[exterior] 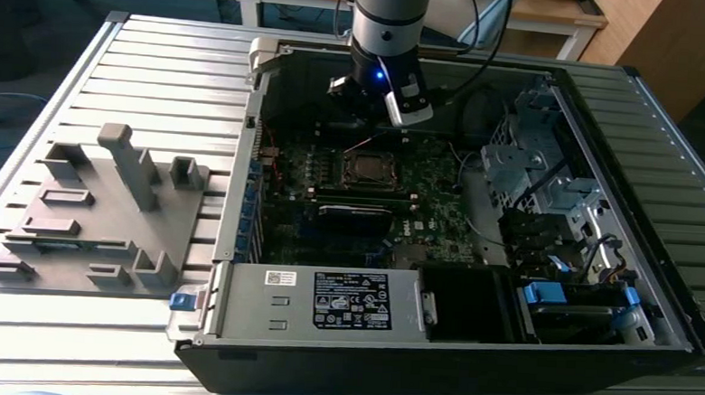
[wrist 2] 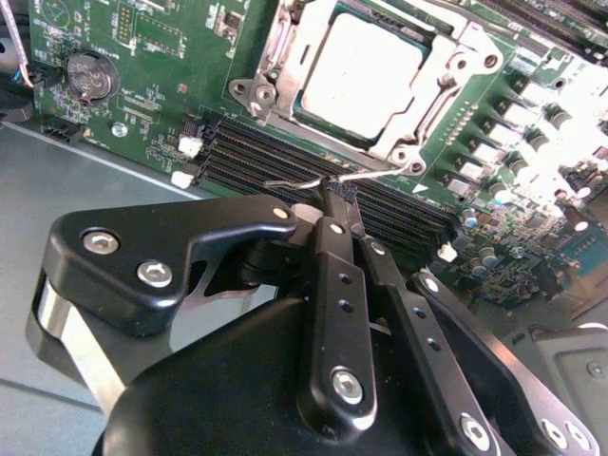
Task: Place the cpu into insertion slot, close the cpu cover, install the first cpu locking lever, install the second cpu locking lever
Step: 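Install the first cpu locking lever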
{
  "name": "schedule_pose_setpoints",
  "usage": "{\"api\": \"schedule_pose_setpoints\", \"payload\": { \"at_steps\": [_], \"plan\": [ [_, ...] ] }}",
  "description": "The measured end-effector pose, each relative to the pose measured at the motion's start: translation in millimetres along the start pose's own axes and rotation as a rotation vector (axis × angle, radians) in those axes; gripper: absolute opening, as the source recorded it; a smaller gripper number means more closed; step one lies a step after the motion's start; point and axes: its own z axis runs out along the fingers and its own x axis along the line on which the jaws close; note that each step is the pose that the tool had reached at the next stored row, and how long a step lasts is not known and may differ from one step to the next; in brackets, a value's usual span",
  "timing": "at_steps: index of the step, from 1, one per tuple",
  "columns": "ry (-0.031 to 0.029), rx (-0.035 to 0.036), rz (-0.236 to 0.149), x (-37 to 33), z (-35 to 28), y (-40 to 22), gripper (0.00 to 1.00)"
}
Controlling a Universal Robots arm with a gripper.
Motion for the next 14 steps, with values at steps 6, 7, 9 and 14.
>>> {"api": "schedule_pose_setpoints", "payload": {
  "at_steps": [6,7,9,14],
  "plan": [
    [-0.0001,0.0001,0.000,0.0,0.2,0.0,0.11],
    [-0.0001,0.0006,0.000,0.0,0.2,0.0,0.11],
    [-0.0008,0.0057,0.000,0.0,0.5,-0.1,0.11],
    [-0.0010,0.0085,0.000,0.0,0.4,-0.1,0.11]
  ]
}}
